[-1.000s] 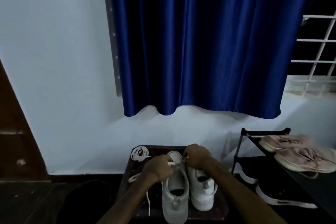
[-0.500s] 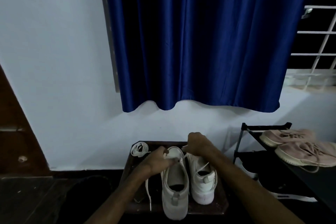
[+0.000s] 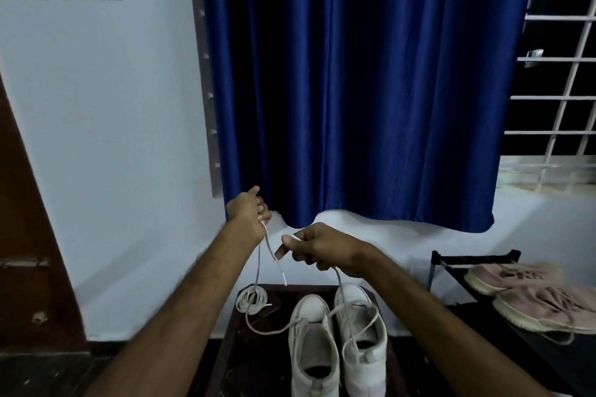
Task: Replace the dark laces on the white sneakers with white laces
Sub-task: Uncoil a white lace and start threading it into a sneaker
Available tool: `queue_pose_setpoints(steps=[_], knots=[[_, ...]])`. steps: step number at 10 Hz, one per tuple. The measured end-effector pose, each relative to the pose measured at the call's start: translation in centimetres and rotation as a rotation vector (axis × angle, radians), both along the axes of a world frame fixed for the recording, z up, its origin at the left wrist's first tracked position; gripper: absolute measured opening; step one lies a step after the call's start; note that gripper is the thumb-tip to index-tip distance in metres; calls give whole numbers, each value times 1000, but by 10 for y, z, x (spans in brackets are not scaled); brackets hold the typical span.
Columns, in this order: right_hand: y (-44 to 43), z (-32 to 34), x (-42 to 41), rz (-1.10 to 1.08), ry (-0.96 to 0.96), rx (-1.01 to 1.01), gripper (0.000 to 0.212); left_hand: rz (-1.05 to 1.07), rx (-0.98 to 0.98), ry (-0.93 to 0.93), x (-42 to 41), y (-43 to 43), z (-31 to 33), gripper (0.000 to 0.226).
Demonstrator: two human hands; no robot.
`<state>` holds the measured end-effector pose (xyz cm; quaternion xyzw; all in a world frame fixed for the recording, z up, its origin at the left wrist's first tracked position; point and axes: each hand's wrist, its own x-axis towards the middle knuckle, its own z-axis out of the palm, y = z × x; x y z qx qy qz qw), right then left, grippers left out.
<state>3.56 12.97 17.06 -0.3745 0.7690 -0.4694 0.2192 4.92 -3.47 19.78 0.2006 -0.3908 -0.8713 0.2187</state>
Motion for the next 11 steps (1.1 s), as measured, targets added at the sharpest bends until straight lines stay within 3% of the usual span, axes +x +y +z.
queue_pose_setpoints(steps=[2,5,6,7,8,9,10,11], knots=[[-9,-2,4,7,131,196,39,53,101,5,1,-2,-8,45],[-27,-18,9,-58,54,107,37,101,244,59,11,4,-7,43],[-29,-20,11,-36,12,39,22,116,236,48,11,3,-10,42],[-22,-10,9,-42,70,80,23,135,91,-28,7,-9,-20,33],[-9,12,0,-86,192,118,25,105,-705,-314,13,-31,-34,26],[-2,32,-9,-127,274,121,21,58,-1892,-786,28,-37,-39,30],[-5,47,-11,-128,363,148,14,-84,-1785,-261,29,-19,-23,27],[-7,61,-12,-179,356,49,6,-363,-1423,53,29,2,-4,27]])
